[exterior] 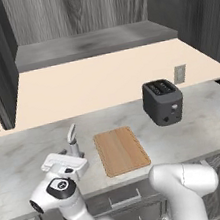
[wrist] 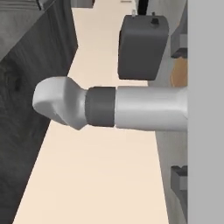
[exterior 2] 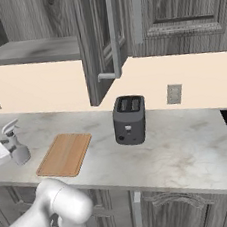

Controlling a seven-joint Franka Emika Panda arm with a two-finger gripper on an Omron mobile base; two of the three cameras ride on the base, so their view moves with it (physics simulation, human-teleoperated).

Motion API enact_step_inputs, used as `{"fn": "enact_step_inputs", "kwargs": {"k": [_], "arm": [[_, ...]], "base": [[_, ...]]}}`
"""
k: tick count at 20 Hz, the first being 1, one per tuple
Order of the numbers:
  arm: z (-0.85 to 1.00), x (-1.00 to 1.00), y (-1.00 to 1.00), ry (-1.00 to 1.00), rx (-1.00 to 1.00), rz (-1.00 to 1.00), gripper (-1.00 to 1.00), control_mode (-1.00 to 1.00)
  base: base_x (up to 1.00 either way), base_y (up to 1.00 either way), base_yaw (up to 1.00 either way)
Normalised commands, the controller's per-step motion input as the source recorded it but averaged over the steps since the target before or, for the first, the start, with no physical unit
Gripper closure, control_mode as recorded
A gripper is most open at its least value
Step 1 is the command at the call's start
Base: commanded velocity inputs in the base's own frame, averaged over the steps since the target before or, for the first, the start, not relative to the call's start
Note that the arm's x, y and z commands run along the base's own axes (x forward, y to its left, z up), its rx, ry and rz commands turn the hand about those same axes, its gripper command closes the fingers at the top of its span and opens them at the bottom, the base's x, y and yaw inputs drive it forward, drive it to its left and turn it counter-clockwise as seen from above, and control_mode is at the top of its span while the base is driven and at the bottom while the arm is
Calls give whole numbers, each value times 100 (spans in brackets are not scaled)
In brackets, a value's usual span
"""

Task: Grab the spray bottle from the cabinet, then place it next to the cutting board for sanitizing. Then grab the dish brush from the countertop next to the sink and place it next to the cutting board.

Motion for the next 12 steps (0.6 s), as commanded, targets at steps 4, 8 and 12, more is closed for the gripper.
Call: {"fn": "enact_step_inputs", "kwargs": {"k": [4,8,12], "arm": [[26,-39,41,-2,0,-10,-100,-100],[35,-67,20,-8,0,-8,-100,-100],[80,-76,0,-26,4,-6,-100,-100]], "base": [[0,0,0],[0,0,0],[0,0,0]]}}
